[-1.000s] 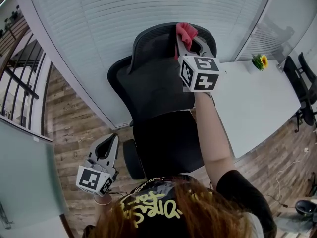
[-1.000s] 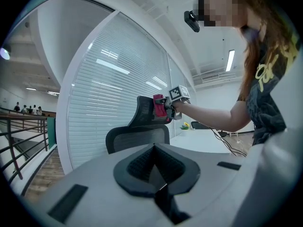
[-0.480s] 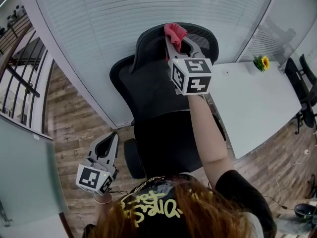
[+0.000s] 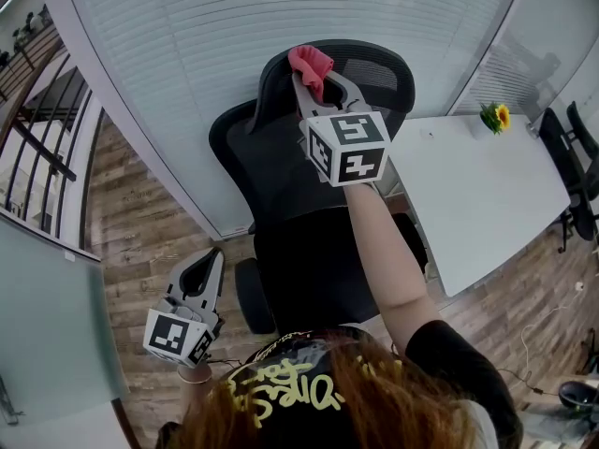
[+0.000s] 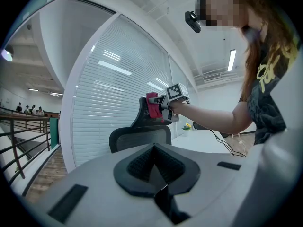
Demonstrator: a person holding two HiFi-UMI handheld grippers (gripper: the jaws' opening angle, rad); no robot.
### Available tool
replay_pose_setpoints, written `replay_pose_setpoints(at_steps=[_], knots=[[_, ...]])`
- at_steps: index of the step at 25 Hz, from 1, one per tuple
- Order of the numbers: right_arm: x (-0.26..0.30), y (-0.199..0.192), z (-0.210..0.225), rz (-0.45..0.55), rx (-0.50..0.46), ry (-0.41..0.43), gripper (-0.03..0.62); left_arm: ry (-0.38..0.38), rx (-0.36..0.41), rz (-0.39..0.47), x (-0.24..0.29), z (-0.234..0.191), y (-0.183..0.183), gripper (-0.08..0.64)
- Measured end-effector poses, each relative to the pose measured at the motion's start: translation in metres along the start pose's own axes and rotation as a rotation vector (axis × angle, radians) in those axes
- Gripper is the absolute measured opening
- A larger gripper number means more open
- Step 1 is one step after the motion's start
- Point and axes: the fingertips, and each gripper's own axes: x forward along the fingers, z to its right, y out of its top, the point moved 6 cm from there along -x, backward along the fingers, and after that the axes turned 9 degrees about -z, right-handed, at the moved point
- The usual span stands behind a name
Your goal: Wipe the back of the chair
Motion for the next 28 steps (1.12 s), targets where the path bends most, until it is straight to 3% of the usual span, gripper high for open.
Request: replay_pose_setpoints(at_steps=[28], knots=[[-0.009,-0.012,-0.053,0.029,0.032,0.09,0.066,-0.011,-0.001,-0.011,-0.019,-0.003,-0.01,-0.006]])
